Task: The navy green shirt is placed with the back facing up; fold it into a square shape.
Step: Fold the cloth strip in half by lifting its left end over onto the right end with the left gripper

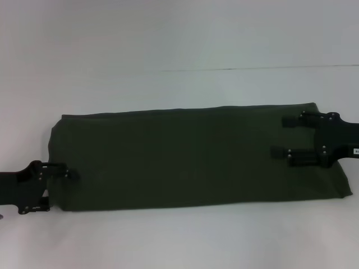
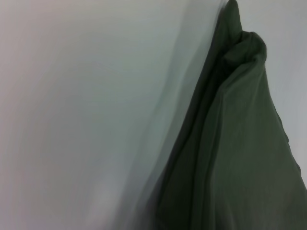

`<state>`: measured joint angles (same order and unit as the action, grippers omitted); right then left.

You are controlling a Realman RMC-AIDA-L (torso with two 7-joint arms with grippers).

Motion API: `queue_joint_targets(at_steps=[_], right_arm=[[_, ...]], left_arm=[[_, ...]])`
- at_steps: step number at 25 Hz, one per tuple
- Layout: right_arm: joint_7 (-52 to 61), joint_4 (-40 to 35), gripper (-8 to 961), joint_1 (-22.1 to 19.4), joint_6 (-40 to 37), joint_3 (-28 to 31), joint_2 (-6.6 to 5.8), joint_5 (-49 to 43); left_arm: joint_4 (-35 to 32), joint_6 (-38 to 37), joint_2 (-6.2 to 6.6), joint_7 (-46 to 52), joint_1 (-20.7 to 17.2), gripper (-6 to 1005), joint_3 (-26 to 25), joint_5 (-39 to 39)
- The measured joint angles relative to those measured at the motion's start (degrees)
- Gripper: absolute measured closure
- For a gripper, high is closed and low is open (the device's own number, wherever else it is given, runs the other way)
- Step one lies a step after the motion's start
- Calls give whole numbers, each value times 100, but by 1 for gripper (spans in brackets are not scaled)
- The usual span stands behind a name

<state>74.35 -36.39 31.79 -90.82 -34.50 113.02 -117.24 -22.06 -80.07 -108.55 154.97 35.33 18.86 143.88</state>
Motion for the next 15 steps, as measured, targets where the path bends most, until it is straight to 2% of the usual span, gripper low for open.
queue_joint_targets(at_steps=[4, 9, 15], right_arm=[[-1, 0, 41, 3, 0, -17, 0, 3], [-5, 0, 41, 3, 6, -29, 1, 5], [-7, 0, 41, 4, 6, -30, 15, 8]], left_arm=[[0, -2, 0, 0, -6, 176, 3, 0], [0, -9, 0, -7, -16, 414, 3, 0], [-53, 72, 5, 6, -15, 560, 251, 17]])
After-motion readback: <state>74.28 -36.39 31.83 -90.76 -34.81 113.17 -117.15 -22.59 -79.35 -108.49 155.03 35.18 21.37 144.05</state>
